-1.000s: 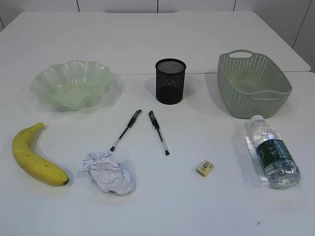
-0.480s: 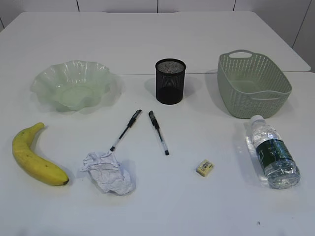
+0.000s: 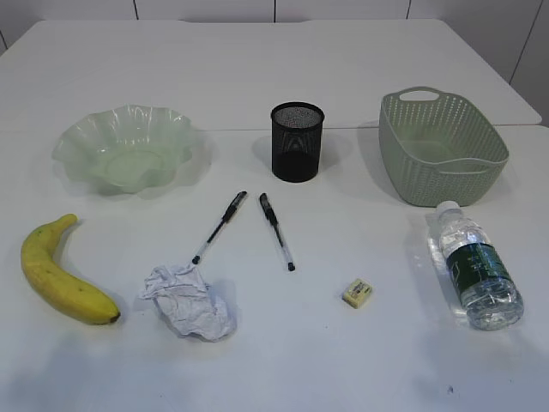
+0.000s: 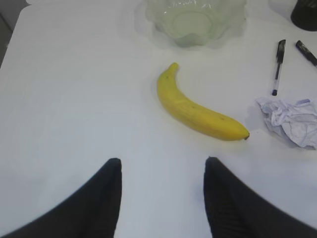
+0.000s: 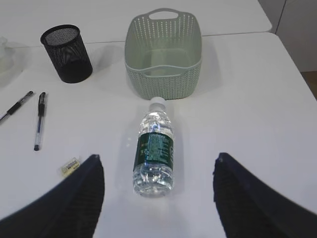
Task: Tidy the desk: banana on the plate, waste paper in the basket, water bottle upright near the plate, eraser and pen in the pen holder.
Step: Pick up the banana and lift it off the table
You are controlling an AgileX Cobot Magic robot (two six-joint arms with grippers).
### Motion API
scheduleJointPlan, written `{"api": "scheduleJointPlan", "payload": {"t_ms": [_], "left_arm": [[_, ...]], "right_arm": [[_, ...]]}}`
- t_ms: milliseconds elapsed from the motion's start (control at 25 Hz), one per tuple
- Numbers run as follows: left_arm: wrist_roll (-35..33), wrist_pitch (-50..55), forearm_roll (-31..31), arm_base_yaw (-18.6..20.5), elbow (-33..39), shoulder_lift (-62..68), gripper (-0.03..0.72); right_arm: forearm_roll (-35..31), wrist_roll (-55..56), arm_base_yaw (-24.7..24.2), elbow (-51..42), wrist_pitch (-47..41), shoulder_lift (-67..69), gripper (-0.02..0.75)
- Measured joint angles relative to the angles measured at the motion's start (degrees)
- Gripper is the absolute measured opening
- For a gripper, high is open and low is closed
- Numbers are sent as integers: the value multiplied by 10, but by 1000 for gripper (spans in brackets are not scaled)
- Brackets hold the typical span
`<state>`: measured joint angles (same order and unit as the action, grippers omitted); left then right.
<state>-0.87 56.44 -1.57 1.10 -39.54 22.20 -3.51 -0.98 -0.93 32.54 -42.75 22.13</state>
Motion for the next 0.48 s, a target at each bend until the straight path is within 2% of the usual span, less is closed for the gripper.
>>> {"api": "scheduleJointPlan", "payload": {"t_ms": [320, 480], "left_arm": [[0, -34, 0, -9, -50, 124, 387], [1, -39, -12, -10, -70, 181, 389]], "right_arm": [[-20, 0, 0, 101, 35, 195, 503], [-57, -19, 0, 156, 25, 280, 501]]}}
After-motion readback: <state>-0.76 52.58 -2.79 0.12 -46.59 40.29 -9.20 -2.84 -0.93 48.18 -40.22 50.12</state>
